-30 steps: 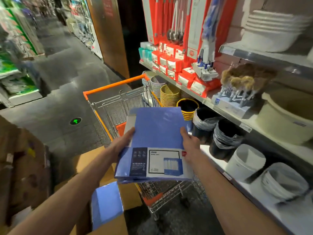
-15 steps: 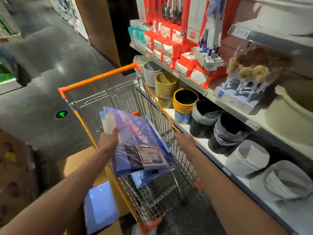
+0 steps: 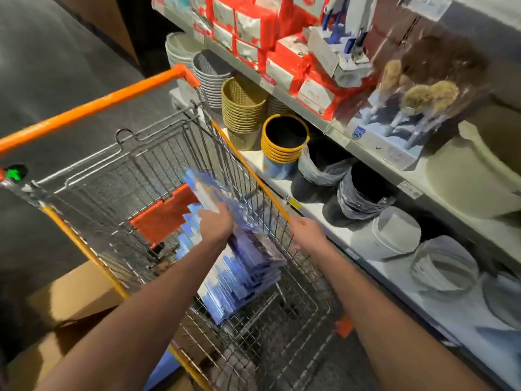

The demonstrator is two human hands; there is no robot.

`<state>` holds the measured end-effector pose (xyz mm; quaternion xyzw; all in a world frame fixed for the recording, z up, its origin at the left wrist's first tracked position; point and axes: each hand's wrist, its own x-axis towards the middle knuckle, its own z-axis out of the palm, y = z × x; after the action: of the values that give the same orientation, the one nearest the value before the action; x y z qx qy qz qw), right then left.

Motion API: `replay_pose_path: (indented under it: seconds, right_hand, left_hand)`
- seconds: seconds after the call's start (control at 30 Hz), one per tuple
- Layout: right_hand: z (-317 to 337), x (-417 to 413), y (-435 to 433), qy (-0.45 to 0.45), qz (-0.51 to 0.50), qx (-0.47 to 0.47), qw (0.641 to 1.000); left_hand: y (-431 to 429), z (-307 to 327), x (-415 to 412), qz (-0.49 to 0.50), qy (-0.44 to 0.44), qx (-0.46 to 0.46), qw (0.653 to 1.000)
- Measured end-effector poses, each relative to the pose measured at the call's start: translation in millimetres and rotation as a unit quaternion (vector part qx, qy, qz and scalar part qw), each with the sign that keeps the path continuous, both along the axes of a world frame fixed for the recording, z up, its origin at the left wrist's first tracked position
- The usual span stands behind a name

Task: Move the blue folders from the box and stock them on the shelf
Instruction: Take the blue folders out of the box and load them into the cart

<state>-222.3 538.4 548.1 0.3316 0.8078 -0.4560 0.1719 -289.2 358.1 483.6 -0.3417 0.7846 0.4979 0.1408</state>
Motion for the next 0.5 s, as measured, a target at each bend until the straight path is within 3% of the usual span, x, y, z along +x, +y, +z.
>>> replay_pose_path:
  seconds: [0.13, 0.23, 0.37, 0.5]
  right_hand:
    - [-15.0, -10.9, 5.4, -0.017, 0.003, -0.008, 1.000]
    - [-20.4, -13.4, 8.2, -0.020, 0.011, 0.001, 1.000]
    - [-18.5, -9.8, 9.2, -0.026, 0.058, 0.014, 0.998]
    - [-17.4, 0.0, 3.7, -0.015, 0.080, 0.019, 0.997]
  left_hand:
    - [7.9, -47.5, -19.7, -0.071, -0.044, 0.008, 0.996]
    - [1.4, -93.0, -31.9, -0.163, -0.057, -0.051, 0.984]
    - [-5.2, -63.9, -30.4, -0.312, -0.048, -0.124, 0.941]
    - [-11.5, -42.3, -20.4, -0.326, 0.007, -0.129, 0.936]
